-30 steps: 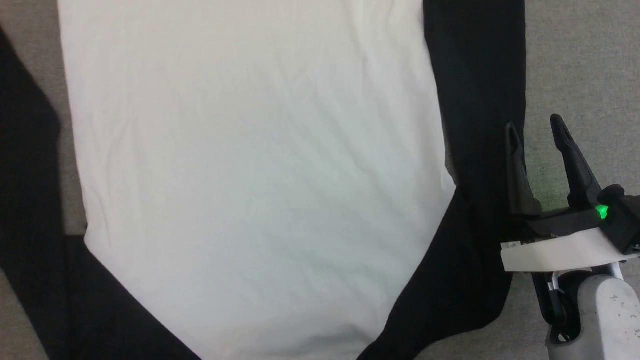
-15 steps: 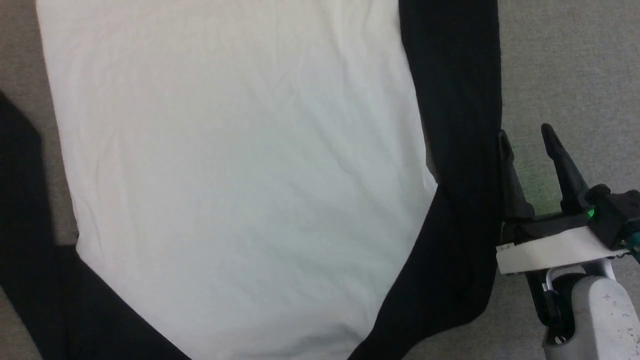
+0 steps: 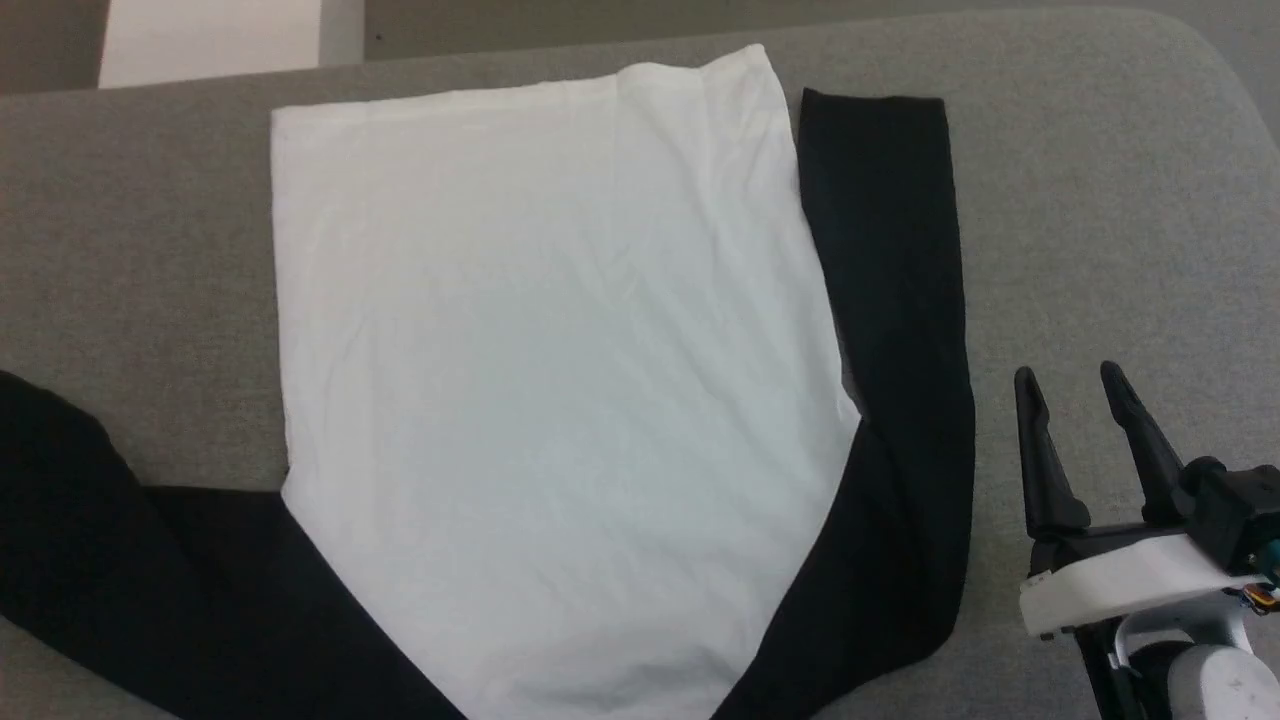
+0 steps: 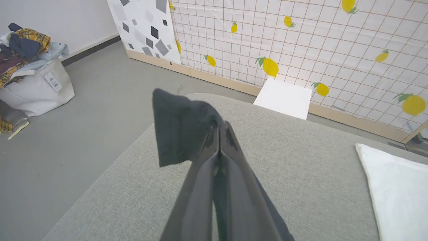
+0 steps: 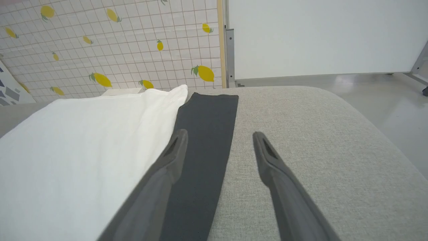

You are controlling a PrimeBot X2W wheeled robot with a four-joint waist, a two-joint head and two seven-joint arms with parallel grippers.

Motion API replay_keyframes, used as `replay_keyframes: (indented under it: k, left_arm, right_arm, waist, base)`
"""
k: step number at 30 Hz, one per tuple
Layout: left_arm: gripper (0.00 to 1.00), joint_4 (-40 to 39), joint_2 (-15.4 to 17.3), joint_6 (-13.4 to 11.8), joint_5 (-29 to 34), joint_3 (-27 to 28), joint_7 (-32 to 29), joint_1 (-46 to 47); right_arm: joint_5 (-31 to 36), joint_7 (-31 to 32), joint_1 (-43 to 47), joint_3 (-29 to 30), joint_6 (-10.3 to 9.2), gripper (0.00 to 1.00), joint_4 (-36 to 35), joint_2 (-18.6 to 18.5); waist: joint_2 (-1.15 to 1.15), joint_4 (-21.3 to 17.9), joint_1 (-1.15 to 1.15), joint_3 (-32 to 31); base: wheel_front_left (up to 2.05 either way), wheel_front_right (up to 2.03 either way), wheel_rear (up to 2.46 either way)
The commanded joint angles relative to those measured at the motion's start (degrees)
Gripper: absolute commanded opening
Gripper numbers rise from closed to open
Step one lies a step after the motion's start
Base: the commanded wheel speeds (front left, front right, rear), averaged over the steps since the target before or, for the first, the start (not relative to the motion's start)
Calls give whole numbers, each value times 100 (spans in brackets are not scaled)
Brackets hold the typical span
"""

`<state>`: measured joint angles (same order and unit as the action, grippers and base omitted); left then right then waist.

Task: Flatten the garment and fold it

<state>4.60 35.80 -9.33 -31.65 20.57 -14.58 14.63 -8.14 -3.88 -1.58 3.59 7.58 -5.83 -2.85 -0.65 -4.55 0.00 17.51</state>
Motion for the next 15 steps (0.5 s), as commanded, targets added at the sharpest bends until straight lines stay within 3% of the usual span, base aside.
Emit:
replay_keyframes:
  k: [1, 8, 15]
  left_arm:
    - [0, -268, -27, 47, -103, 6, -23, -150]
    - [0, -1764, -488, 196, -321, -631, -413, -518]
    - [0, -2513, -1160, 293, -149, -1995, -565, -473]
  right_arm:
    - [-42, 28, 113, 36, -9, 100, -45, -3]
    - [-129, 118, 384, 47, -9, 100, -117, -3]
    - [-173, 185, 474, -19, -9, 100, -162, -3]
  waist:
    - [65, 289, 0, -681]
    - [65, 383, 0, -1042]
    - [65, 310, 0, -1241]
  base:
    - [0, 0, 0]
    - [0, 0, 0]
    - [0, 0, 0]
